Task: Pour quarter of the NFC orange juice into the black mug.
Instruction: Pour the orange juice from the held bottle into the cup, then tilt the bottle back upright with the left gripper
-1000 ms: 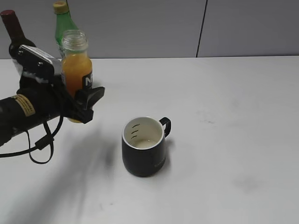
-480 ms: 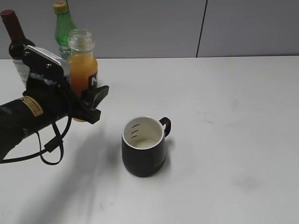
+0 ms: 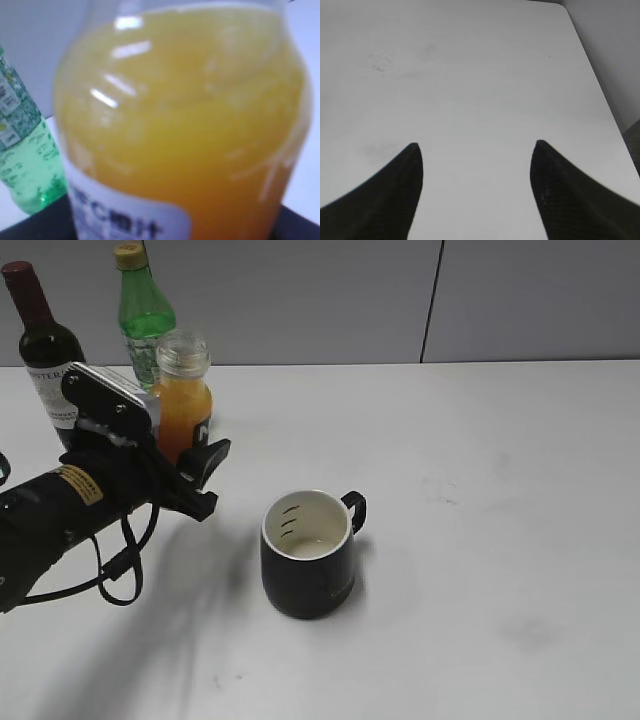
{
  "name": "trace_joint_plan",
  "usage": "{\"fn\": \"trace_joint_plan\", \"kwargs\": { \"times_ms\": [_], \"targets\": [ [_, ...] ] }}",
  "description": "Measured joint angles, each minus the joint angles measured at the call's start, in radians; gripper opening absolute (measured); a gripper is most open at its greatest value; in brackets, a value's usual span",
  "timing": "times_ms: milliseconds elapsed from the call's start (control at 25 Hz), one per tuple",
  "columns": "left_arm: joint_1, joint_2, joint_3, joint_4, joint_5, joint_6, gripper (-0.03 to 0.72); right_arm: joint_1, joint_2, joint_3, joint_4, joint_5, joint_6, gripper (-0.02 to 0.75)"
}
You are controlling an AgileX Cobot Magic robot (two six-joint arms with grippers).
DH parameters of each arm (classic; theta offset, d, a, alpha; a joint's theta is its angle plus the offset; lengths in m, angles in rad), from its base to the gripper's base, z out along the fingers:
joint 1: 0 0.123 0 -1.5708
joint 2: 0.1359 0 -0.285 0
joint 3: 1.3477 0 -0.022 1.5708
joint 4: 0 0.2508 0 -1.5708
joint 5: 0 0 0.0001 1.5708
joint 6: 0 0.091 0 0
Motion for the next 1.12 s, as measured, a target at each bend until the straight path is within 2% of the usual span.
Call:
{"fn": "trace_joint_plan", "kwargs": {
  "times_ms": [440, 1120],
  "targets": [
    [-0.001, 0.05, 0.073, 0.012, -0.181, 0.077, 0.47, 0.0, 0.0, 0.0, 0.0, 0.0, 0.0, 0.482],
    [-0.003, 0.087, 0.077, 0.028, -0.186, 0.132, 0.47, 0.0, 0.0, 0.0, 0.0, -0.001, 0.0, 0.48]
  ]
}}
